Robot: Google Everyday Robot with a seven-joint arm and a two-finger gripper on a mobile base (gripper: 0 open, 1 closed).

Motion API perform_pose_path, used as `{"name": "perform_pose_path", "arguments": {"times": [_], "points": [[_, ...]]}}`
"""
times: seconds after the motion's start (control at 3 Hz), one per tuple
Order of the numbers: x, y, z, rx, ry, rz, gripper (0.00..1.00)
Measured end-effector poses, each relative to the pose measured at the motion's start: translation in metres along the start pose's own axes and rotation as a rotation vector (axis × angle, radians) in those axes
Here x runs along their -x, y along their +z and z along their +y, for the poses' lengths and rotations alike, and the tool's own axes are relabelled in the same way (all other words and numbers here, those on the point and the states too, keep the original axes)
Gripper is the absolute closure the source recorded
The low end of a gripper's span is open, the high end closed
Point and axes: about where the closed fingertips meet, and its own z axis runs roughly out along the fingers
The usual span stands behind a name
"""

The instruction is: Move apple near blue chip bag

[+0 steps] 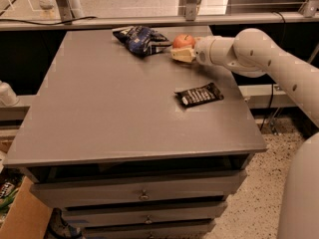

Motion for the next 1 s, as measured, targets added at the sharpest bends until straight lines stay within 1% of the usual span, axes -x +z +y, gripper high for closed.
{"name": "perform_pose_path", "arguments": {"times": [0.67, 1.0], "points": [[0.0, 0.0, 0.0, 0.0, 0.0, 0.0, 0.13], [-0.007, 0.011, 0.0, 0.018, 0.02, 0.017, 0.0]]}}
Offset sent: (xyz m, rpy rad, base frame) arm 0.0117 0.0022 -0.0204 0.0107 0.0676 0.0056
